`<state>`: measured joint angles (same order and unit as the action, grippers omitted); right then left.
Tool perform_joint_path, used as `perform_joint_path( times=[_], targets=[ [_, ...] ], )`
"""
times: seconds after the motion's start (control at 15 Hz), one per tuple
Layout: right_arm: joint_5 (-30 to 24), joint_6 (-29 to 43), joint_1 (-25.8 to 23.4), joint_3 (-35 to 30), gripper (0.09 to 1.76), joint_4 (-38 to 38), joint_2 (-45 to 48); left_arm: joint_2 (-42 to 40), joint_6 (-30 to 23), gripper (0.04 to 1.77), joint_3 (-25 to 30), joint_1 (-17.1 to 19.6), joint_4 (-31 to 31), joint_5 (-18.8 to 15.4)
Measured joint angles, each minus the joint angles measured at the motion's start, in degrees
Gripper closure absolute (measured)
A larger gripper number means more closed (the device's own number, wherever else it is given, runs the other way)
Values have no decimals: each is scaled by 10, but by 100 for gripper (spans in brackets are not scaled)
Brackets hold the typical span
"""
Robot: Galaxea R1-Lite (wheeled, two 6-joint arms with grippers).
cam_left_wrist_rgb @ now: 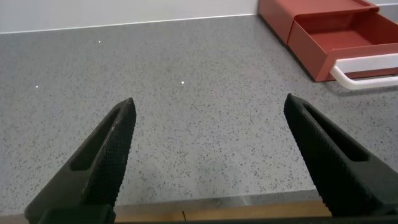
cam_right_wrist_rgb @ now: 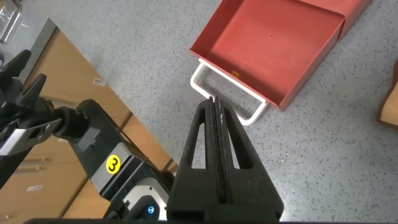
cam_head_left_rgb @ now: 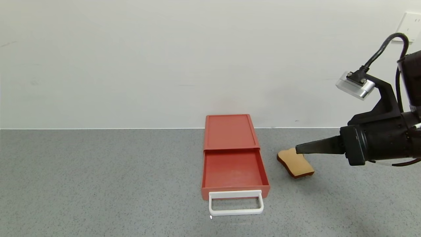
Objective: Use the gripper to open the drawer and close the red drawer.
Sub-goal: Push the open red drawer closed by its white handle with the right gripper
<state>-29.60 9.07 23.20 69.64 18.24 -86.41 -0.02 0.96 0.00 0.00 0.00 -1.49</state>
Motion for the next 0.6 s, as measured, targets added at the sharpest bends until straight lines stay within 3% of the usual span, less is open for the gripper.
perform_joint_path(
  times=[0.6],
  targets=[
    [1,-1,-2,-1,173,0,0,0,0,9,0,0,0,0]
  ],
)
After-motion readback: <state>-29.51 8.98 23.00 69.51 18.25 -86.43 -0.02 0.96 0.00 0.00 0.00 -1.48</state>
